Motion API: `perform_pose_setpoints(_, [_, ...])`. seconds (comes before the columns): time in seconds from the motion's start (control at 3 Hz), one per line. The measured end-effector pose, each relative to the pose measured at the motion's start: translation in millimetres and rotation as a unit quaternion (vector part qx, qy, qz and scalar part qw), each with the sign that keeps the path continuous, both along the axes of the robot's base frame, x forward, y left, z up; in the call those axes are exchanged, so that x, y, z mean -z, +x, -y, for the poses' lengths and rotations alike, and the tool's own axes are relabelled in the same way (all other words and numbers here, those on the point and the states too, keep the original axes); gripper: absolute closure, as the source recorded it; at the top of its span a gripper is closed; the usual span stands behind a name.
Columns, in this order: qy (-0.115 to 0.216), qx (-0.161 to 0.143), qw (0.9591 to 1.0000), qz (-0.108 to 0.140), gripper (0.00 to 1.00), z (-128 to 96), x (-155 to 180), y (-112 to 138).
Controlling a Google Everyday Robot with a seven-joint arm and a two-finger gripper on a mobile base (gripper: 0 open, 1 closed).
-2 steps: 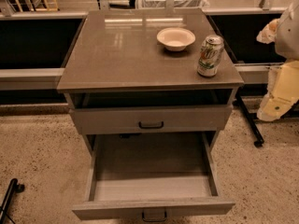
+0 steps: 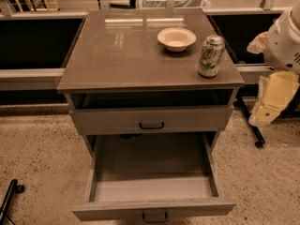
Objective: Close middle drawer
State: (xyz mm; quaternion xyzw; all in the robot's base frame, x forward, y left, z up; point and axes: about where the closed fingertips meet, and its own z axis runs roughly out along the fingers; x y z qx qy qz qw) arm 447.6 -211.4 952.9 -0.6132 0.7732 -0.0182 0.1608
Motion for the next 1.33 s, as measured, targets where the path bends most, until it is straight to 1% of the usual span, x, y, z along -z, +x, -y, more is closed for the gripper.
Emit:
perform_pose_setpoints(0.33, [0.037,-0.025,0.9987,-0.024,0.0,-13.0,61.9,0.1])
perform_pose_setpoints(0.67, [0.05,-0.018,0.997,-0.056,0.0,-9.8,158.6,-7.4])
perform_pose_setpoints(1.0, [0.054,-0.02,0.9933,-0.101,0.0,-3.6,239.9,-27.4])
perform_pose_setpoints(1.33, [0.079,-0.021,0.9895,-0.119,0.0,2.2,270.0,-31.8])
